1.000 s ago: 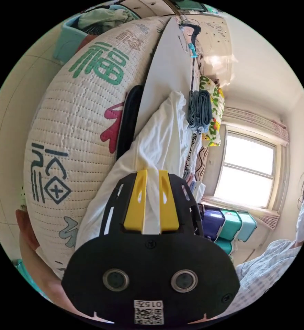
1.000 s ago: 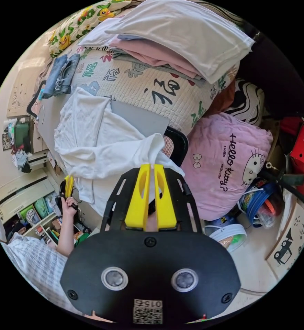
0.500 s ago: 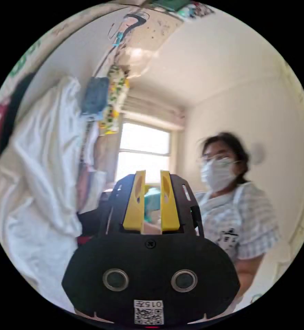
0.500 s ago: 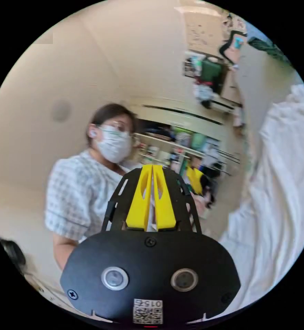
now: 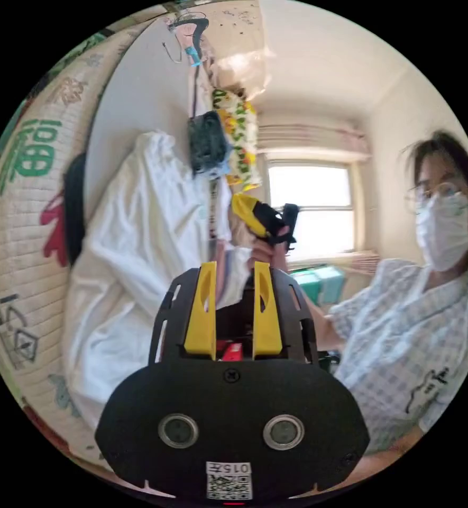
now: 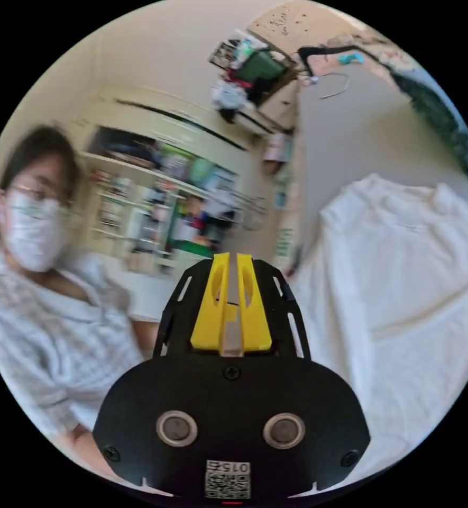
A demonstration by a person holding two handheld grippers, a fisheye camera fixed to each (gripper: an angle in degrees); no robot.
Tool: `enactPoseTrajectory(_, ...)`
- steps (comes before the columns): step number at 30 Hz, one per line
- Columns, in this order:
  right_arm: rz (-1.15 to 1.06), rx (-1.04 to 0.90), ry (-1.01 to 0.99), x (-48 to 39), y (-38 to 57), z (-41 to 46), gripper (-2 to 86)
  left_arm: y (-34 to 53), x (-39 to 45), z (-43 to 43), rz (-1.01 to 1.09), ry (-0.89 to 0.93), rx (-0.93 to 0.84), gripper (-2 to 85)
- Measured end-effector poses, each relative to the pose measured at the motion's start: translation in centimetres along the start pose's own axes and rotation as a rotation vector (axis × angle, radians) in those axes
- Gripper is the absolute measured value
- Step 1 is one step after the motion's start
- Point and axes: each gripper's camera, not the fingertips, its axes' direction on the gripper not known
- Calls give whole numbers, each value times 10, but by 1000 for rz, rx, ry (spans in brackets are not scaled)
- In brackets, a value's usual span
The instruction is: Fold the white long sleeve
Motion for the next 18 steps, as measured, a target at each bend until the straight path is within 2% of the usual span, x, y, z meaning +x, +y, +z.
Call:
enactPoseTrajectory(1, -25, 133, -362, 19, 11, -6, 17, 0, -4, -4, -22, 35, 50, 85)
enactPoseTrajectory(2, 10, 209, -342, 30, 21, -8, 15, 0, -2, -8, -22, -127, 78, 83)
enactPoseTrajectory(3, 39, 196, -214, 32, 25, -6, 14, -2, 8, -5, 0, -432, 26, 85)
enactPoseTrajectory(4, 80, 97, 138, 30, 28, 3, 21, -3, 11, -3, -6, -595, -4, 88)
enactPoseTrajectory(5, 140, -10, 508, 29, 31, 18, 33, -4, 13, 1, -68, -896, -41, 99)
enactPoseTrajectory(6, 148, -61, 656, 29, 32, 26, 41, -5, 10, 4, -136, -1085, -79, 117)
enactPoseTrajectory(7, 118, -155, 855, 30, 35, 45, 53, -5, 8, 6, -150, -1116, -106, 123)
enactPoseTrajectory(8, 92, -202, 929, 34, 38, 59, 60, -4, 3, 9, -164, -1093, -138, 134)
enactPoseTrajectory(12, 98, -240, 806, 67, 36, 89, 81, 3, -20, -4, -296, -972, 8, 136)
enactPoseTrajectory(15, 126, -336, 802, 106, 29, 122, 112, 5, -29, -17, -348, -933, 150, 129)
enactPoseTrajectory(18, 130, -406, 835, 138, 25, 153, 111, 8, -34, -22, -376, -898, 203, 111)
